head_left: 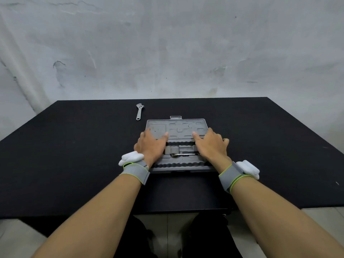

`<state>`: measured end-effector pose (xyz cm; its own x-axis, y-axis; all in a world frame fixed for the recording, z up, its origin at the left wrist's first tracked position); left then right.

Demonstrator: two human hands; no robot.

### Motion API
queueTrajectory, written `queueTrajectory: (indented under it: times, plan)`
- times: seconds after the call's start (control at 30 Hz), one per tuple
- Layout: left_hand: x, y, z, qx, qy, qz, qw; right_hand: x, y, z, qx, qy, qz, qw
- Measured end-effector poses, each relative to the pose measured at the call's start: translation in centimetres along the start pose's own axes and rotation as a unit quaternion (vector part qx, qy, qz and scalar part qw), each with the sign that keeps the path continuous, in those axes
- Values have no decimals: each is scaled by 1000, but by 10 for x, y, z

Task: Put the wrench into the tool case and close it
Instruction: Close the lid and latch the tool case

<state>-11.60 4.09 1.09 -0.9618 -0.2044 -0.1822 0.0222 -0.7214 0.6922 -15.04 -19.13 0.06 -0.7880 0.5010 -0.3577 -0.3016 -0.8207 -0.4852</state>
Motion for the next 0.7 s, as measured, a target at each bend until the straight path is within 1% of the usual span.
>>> queueTrajectory:
  times: [0.27, 0.53, 0.7]
  plan:
    - [1, -2, 9, 77, 39, 22, 996, 1, 2, 7, -82, 17, -6, 996]
    - [0, -5, 13, 136, 60, 27, 989, 2, 2, 15, -120, 48, -25, 991]
    - [0, -6, 15, 143, 68, 20, 987, 3, 3, 16, -120, 52, -28, 991]
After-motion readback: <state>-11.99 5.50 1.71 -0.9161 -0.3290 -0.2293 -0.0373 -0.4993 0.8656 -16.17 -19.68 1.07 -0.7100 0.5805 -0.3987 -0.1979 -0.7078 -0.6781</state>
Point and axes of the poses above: each hand's wrist, its own x-axis away from the middle knuckle, its own z-axis out of the back of the hand, y = z × x, the point moved 6 cm from there along -x, towards the middle knuckle, and after that the axes turned 11 degrees about y, right-handed, at the moved point
